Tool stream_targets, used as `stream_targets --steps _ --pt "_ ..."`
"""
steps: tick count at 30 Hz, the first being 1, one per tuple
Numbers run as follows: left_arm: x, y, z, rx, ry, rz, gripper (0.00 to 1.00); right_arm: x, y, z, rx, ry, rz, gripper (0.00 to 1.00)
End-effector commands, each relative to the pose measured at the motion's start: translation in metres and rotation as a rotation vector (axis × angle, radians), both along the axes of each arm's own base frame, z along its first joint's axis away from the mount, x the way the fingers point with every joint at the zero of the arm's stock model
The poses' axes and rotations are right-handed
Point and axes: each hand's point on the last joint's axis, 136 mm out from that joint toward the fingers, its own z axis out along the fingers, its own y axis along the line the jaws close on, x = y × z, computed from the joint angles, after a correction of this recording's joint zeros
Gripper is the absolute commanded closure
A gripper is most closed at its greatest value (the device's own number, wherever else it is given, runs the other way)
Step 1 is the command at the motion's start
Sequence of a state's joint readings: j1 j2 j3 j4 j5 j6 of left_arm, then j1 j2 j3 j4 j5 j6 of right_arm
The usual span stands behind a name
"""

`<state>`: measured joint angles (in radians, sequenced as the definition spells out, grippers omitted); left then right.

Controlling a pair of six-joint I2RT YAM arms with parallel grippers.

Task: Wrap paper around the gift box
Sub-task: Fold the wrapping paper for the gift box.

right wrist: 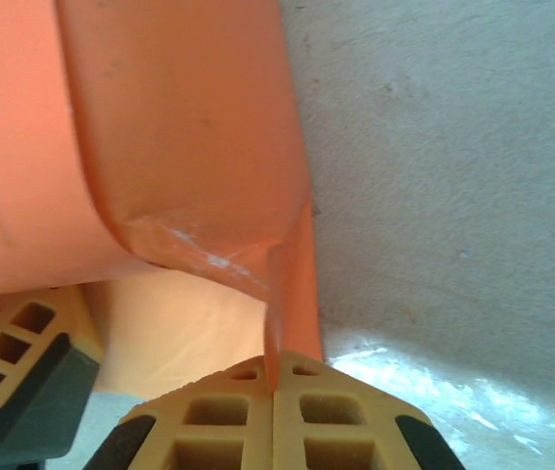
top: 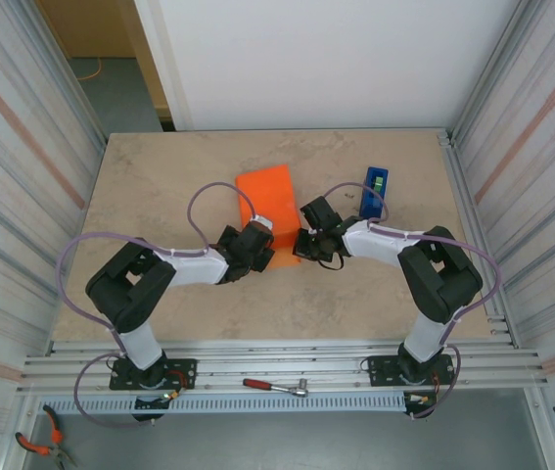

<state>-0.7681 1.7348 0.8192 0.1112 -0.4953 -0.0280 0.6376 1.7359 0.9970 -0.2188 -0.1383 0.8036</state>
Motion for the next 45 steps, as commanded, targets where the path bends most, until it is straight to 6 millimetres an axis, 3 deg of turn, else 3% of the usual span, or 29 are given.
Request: stream_targets --steps 1,8,21,24,27,31,38,42,45 --pt "0.009 -0.009 0.010 -0.016 -0.041 -0.010 0.06 0.003 0.017 0.016 0.077 -0.026 0.014 1.00" --pt "0.009 -0.011 0.009 -0.019 -0.039 -0.018 0.06 0.009 0.031 0.025 0.176 -0.053 0.008 1.00" --pt "0.005 -0.016 0.004 -0.037 -0.026 -0.032 0.07 0.027 0.054 0.008 0.266 -0.121 -0.052 1.00" --pt "0.004 -0.015 0.006 -0.053 -0.024 -0.026 0.07 0.027 0.059 0.001 0.269 -0.109 -0.053 0.86" --pt "0.002 -0.016 0.014 -0.083 -0.035 -0.022 0.08 0.024 0.058 -0.005 0.266 -0.092 -0.055 0.71" --pt "0.000 -0.015 0.032 -0.129 -0.060 -0.011 0.08 0.020 0.055 -0.003 0.275 -0.085 -0.046 0.66" --pt "-0.006 -0.006 0.082 -0.286 -0.105 0.017 0.07 0.012 0.046 0.029 0.316 -0.117 -0.008 0.56" --pt "-0.002 0.014 0.099 -0.397 -0.080 0.081 0.06 0.005 0.027 0.038 0.285 -0.139 -0.020 0.55" --pt "0.007 0.033 0.100 -0.483 -0.030 0.148 0.06 0.000 0.009 0.034 0.257 -0.140 -0.046 0.60"
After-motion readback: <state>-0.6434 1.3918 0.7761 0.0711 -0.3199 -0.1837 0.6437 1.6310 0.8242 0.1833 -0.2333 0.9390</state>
